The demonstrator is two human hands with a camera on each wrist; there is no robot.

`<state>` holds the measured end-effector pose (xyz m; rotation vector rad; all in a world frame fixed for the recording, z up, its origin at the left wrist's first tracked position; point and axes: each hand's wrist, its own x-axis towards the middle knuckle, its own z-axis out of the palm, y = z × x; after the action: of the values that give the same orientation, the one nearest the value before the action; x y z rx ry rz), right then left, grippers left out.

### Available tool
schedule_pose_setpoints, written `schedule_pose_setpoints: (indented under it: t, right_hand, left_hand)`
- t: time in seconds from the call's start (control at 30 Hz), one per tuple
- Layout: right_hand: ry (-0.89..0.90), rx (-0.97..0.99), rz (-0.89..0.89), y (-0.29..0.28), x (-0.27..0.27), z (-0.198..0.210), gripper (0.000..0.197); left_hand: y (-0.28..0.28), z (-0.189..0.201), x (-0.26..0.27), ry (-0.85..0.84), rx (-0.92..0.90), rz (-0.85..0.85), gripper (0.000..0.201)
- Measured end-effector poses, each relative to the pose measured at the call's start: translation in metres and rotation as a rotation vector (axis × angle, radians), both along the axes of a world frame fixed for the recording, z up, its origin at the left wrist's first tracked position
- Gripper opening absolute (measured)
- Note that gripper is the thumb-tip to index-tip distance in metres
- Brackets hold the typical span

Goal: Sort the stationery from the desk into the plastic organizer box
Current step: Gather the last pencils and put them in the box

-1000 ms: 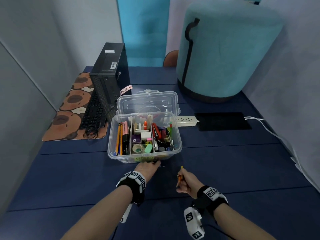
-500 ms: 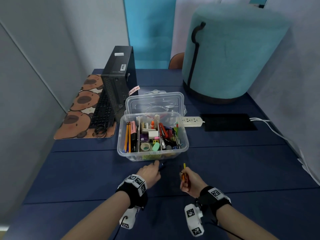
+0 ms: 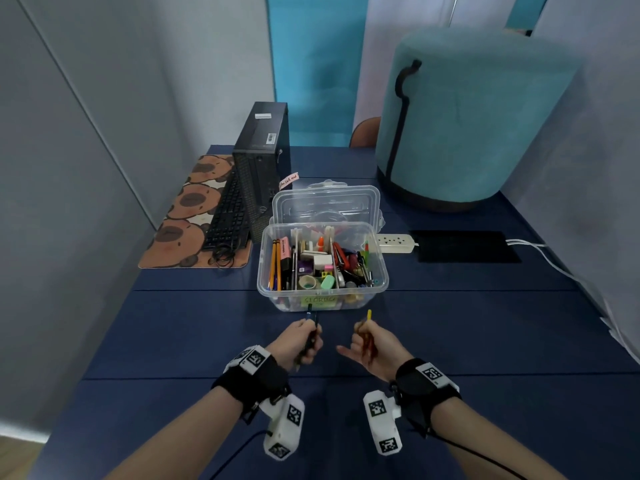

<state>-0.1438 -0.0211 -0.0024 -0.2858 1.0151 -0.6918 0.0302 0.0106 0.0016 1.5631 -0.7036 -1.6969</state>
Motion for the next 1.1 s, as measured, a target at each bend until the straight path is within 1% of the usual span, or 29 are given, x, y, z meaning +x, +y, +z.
schedule_pose_setpoints:
  t: [0.07, 0.1, 0.13, 0.17, 0.27, 0.37, 0.43, 0.5, 0.53, 0.6, 0.67, 0.73, 0.77, 0.83, 0.9, 0.97, 1.03, 1.07, 1.1]
  right_hand:
    - [0.004, -0.021, 0.005, 0.002, 0.005, 0.003, 0.029]
    - [0.007, -0.028, 0.015, 0.004, 0.007, 0.005, 0.029]
    - [0.018, -0.030, 0.035, 0.005, 0.008, 0.006, 0.029]
    - [0.040, -0.023, 0.059, 0.007, 0.009, 0.006, 0.028]
    - [0.149, 0.037, 0.066, 0.009, 0.004, -0.007, 0.026]
    - [0.294, 0.129, -0.016, 0.010, -0.012, -0.035, 0.024]
    - [0.357, 0.165, -0.070, 0.009, -0.020, -0.051, 0.021]
    - [0.445, 0.140, -0.042, 0.007, -0.022, -0.058, 0.016]
    - [0.512, 0.098, 0.001, 0.005, -0.021, -0.059, 0.016]
    - [0.643, -0.030, 0.115, 0.002, -0.015, -0.060, 0.020]
    - [0.767, -0.172, 0.289, 0.001, -0.007, -0.059, 0.024]
    - [0.886, -0.286, 0.511, 0.005, 0.002, -0.055, 0.029]
    - [0.961, -0.346, 0.634, 0.007, 0.006, -0.054, 0.030]
    - [1.126, -0.452, 0.866, 0.013, 0.015, -0.055, 0.031]
    - [1.217, -0.516, 0.963, 0.016, 0.022, -0.058, 0.031]
    - [1.200, -0.541, 1.012, 0.014, 0.026, -0.056, 0.024]
    - [1.070, -0.528, 1.062, 0.009, 0.025, -0.049, 0.022]
    - [1.001, -0.521, 1.084, 0.007, 0.024, -0.043, 0.024]
    - [0.949, -0.524, 1.097, 0.004, 0.022, -0.038, 0.025]
  left_hand:
    - [-0.002, 0.003, 0.002, 0.062, 0.009, 0.014, 0.022]
    - [-0.004, 0.004, 0.002, 0.058, 0.011, 0.001, 0.020]
    - [-0.007, 0.005, 0.002, 0.020, 0.016, -0.030, 0.019]
    - [-0.009, 0.003, 0.002, -0.053, 0.026, -0.073, 0.019]
    - [-0.016, -0.008, 0.007, -0.309, 0.046, -0.187, 0.018]
    - [-0.015, -0.030, 0.025, -0.468, 0.063, -0.144, 0.026]
    - [-0.011, -0.043, 0.034, -0.503, 0.081, -0.091, 0.030]
    - [-0.005, -0.049, 0.038, -0.525, 0.104, -0.058, 0.029]
    - [-0.003, -0.052, 0.039, -0.544, 0.111, -0.067, 0.026]
    - [-0.001, -0.057, 0.038, -0.608, 0.110, -0.137, 0.020]
    - [0.001, -0.062, 0.037, -0.685, 0.068, -0.234, 0.020]
    - [0.003, -0.065, 0.035, -0.711, 0.025, -0.294, 0.026]
    - [0.003, -0.066, 0.033, -0.709, 0.016, -0.291, 0.028]
    - [0.002, -0.068, 0.031, -0.654, 0.035, -0.222, 0.029]
    - [0.002, -0.067, 0.031, -0.580, 0.025, -0.142, 0.029]
    - [0.002, -0.063, 0.031, -0.595, -0.053, -0.147, 0.022]
    - [0.003, -0.056, 0.032, -0.680, -0.177, -0.206, 0.009]
    - [0.004, -0.053, 0.033, -0.695, -0.234, -0.247, 0.009]
    - [0.004, -0.050, 0.033, -0.700, -0.273, -0.305, 0.015]
